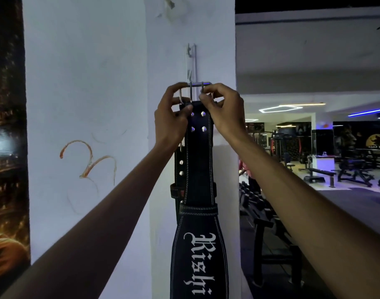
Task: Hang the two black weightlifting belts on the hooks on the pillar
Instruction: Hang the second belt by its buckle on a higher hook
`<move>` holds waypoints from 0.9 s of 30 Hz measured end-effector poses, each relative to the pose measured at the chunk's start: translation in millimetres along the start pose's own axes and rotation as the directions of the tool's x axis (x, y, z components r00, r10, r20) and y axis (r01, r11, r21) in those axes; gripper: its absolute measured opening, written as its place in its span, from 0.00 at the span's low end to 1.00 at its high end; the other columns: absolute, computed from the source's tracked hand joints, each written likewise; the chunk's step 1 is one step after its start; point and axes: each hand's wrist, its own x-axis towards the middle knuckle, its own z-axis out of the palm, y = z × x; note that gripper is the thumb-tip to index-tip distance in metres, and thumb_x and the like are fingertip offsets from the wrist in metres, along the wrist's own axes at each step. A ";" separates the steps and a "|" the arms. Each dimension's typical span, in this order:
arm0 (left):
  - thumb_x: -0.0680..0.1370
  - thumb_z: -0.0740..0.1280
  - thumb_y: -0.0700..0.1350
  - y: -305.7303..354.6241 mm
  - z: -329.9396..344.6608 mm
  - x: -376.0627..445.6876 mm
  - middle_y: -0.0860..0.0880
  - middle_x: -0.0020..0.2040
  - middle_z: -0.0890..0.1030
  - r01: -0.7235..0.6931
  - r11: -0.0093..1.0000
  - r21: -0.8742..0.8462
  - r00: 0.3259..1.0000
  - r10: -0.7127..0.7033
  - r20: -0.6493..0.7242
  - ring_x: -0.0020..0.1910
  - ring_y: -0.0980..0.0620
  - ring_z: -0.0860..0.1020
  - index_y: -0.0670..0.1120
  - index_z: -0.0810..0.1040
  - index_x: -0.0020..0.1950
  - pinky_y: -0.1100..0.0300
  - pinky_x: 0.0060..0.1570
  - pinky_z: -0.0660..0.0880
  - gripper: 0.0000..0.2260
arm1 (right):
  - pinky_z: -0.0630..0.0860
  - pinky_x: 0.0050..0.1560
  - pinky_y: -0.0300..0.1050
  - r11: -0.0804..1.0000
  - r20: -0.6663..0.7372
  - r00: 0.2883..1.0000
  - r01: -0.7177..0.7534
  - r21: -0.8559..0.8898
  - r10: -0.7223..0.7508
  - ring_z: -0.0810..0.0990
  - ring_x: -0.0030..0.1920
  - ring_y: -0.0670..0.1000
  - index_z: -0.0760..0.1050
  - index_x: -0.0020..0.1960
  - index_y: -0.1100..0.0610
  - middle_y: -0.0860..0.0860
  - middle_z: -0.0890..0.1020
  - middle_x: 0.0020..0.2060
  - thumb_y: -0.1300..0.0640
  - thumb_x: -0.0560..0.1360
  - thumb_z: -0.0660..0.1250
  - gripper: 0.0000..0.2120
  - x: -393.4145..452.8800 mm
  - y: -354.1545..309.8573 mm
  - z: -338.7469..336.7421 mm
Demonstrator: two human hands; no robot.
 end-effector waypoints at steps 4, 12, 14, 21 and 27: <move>0.78 0.69 0.34 -9.3 3.1 22.4 0.53 0.49 0.81 0.038 0.999 -0.002 0.998 -0.038 -0.049 0.37 0.54 0.83 0.50 0.69 0.75 0.47 0.41 0.85 0.27 | 0.80 0.46 0.46 0.998 -0.049 0.999 0.013 -0.057 -0.016 0.79 0.44 0.41 0.82 0.48 0.51 0.43 0.84 0.44 0.52 0.74 0.71 0.04 18.7 8.3 15.6; 0.75 0.71 0.39 -25.3 6.3 57.3 0.48 0.57 0.85 0.067 0.998 -0.002 0.996 -0.067 -0.066 0.54 0.45 0.85 0.47 0.74 0.74 0.42 0.57 0.82 0.27 | 0.80 0.48 0.46 1.000 -0.128 0.992 -0.021 -0.002 0.021 0.80 0.45 0.40 0.82 0.47 0.53 0.38 0.82 0.39 0.54 0.73 0.72 0.04 42.4 23.4 35.0; 0.73 0.71 0.41 -28.5 8.5 64.4 0.48 0.59 0.86 0.052 0.999 0.006 0.996 -0.051 -0.072 0.60 0.47 0.84 0.47 0.76 0.74 0.43 0.63 0.80 0.27 | 0.80 0.50 0.47 0.999 -0.144 0.989 -0.032 0.000 0.031 0.80 0.45 0.40 0.82 0.46 0.52 0.39 0.82 0.39 0.54 0.73 0.72 0.04 47.0 24.4 37.2; 0.75 0.74 0.42 -32.1 15.7 88.4 0.50 0.62 0.84 0.073 0.997 0.004 0.993 -0.073 -0.089 0.65 0.52 0.79 0.48 0.76 0.73 0.50 0.71 0.73 0.26 | 0.80 0.52 0.51 0.992 -0.157 0.981 -0.123 -0.033 0.117 0.82 0.46 0.46 0.82 0.45 0.50 0.46 0.85 0.43 0.50 0.72 0.72 0.05 69.4 27.7 49.2; 0.66 0.73 0.49 -46.1 16.8 101.3 0.52 0.55 0.84 0.141 0.988 -0.059 0.986 -0.145 -0.084 0.57 0.42 0.84 0.51 0.78 0.70 0.37 0.60 0.80 0.31 | 0.78 0.48 0.45 0.986 -0.180 0.972 -0.162 -0.048 0.151 0.82 0.42 0.46 0.82 0.44 0.49 0.45 0.83 0.38 0.50 0.73 0.72 0.04 73.7 29.4 55.1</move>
